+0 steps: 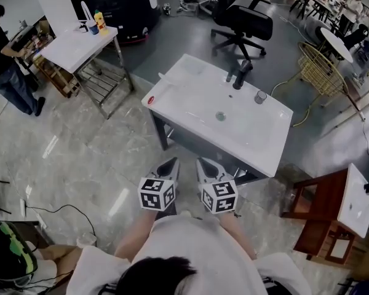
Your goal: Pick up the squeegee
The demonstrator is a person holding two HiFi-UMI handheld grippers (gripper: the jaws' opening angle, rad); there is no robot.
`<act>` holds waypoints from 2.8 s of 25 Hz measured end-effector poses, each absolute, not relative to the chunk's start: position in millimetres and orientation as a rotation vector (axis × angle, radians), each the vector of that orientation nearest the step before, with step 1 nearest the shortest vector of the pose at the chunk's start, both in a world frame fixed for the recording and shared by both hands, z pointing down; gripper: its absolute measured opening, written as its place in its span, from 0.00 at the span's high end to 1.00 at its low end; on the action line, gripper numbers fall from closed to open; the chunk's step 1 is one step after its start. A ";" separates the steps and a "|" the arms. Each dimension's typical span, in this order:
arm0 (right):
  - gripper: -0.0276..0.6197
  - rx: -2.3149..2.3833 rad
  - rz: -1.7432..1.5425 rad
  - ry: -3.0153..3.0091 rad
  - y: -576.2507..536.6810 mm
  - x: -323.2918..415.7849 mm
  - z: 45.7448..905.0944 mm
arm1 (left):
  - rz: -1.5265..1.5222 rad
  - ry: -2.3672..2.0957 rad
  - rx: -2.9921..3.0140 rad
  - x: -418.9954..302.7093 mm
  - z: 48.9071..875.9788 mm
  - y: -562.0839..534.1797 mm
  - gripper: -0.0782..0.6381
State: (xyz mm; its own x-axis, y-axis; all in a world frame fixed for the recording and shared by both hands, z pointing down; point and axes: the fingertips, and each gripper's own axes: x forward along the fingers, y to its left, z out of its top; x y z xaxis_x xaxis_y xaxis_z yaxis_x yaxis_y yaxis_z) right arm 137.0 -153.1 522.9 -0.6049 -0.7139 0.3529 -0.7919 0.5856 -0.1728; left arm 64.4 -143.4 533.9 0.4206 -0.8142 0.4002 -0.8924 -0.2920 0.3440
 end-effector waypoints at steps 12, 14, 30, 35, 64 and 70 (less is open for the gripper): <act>0.92 1.223 0.496 -2.622 -214.9 104.6 520.8 | 0.233 -1.430 2.205 48.8 540.0 -213.2 0.85; 0.92 1.228 0.550 -2.620 -234.4 95.8 519.4 | 0.237 -1.429 2.213 42.3 538.2 -228.0 0.85; 0.92 1.332 0.664 -2.457 -355.4 36.8 533.1 | 0.239 -1.447 2.156 -47.4 542.3 -347.8 0.85; 0.92 1.347 0.776 -2.429 -385.3 18.6 541.5 | 0.220 -1.439 2.103 -71.7 547.5 -382.2 0.85; 0.65 1.456 1.021 -2.148 -493.4 -59.9 590.1 | 0.284 -1.373 2.152 -150.0 558.4 -494.0 0.85; 0.65 1.524 1.075 -2.027 -511.5 -59.9 594.4 | 0.242 -1.385 2.100 -170.4 560.3 -506.5 0.85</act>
